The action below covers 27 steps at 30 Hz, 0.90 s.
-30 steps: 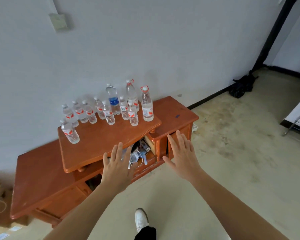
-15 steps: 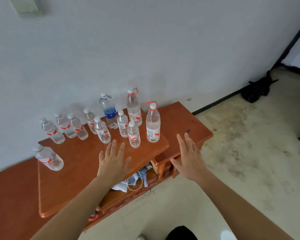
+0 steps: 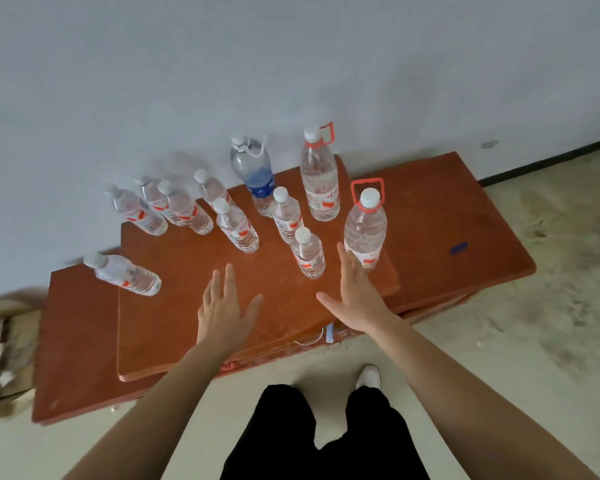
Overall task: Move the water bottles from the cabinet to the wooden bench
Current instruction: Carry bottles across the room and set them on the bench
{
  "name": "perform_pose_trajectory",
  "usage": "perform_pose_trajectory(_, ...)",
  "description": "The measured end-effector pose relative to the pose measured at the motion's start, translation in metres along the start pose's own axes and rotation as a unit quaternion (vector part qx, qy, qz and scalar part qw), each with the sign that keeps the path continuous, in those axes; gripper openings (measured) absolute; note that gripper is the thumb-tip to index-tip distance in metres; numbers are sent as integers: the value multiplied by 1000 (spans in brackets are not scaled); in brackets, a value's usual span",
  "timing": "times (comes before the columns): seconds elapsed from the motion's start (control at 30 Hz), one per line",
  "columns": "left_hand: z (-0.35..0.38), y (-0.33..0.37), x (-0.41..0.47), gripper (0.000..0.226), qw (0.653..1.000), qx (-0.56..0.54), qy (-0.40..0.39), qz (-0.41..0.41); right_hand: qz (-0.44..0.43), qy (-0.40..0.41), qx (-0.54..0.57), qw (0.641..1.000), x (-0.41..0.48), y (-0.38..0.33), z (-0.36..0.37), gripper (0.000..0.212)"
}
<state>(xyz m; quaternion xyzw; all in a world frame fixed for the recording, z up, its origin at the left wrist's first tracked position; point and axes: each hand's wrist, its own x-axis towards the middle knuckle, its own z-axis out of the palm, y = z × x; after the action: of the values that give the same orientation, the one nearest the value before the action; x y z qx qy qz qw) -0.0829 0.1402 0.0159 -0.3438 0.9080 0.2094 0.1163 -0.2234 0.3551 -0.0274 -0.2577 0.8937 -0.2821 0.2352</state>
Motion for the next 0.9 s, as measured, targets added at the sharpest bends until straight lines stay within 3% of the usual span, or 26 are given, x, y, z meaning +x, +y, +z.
perform_pose_trajectory(0.13, -6, -4, 48, 104, 987, -128, 5, -99, 21, 5, 91, 996, 33, -3, 19, 113)
perform_pose_trajectory(0.23, 5, -8, 115, 118, 972, -189, 4, -142, 37, 73, 151, 985, 67, 2, 50, 119)
perform_pose_trajectory(0.33, 25, -10, 176, 126, 952, -257, 61, -157, 41, 153, 192, 969, 97, 6, 81, 124)
perform_pose_trajectory(0.47, 61, -15, 224, 108, 912, -365, 135, -128, 22, 259, 236, 936, 122, 12, 112, 123)
perform_pose_trajectory(0.53, 76, -23, 234, 87, 904, -386, 145, -115, 2, 283, 248, 927, 131, 17, 121, 103)
perform_pose_trajectory(0.63, 83, -36, 238, 81, 904, -393, 132, -105, -22, 270, 235, 933, 138, 18, 126, 79)
perform_pose_trajectory(0.9, 81, -43, 166, 83, 915, -378, 76, -120, -27, 165, 197, 966, 137, 7, 100, 74)
